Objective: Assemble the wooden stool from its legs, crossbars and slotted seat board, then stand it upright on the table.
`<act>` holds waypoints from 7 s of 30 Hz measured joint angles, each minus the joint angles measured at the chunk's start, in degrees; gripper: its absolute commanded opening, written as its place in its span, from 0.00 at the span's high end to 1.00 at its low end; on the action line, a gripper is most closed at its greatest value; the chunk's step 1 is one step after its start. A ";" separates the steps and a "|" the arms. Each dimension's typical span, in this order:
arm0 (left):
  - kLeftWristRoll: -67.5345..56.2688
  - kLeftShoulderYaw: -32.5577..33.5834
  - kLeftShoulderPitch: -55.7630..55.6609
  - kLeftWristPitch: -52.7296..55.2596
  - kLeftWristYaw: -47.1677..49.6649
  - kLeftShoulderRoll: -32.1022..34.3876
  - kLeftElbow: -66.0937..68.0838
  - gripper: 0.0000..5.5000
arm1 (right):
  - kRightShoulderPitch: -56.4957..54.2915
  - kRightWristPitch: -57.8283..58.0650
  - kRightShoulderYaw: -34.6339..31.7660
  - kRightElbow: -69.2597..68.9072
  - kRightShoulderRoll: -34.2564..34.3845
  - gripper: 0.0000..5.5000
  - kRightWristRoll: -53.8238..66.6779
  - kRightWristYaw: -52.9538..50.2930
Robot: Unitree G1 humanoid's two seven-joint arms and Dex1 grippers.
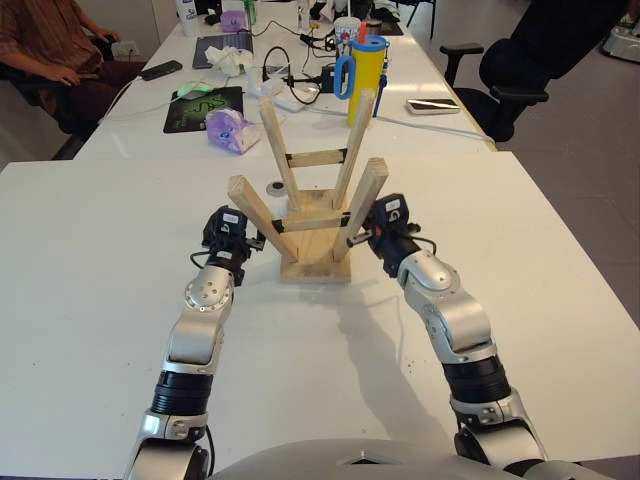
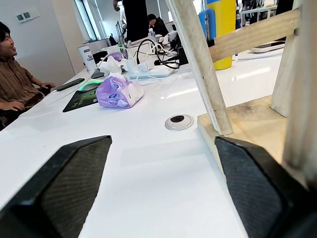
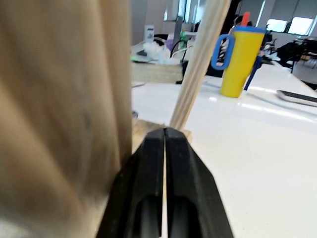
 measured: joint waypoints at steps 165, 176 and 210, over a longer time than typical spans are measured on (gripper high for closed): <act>-29.48 1.28 0.81 16.48 -22.93 0.54 -10.90 0.75 | -7.49 -7.34 -36.18 9.20 -0.03 1.00 44.02 8.24; -57.50 19.77 -12.49 33.43 -2.25 -9.12 -12.14 0.76 | -6.55 -8.44 -35.80 9.08 0.98 1.00 43.37 8.17; -70.50 38.48 -33.73 12.26 6.08 3.92 38.24 0.25 | -10.17 -9.27 -32.95 15.05 1.29 1.00 42.16 9.72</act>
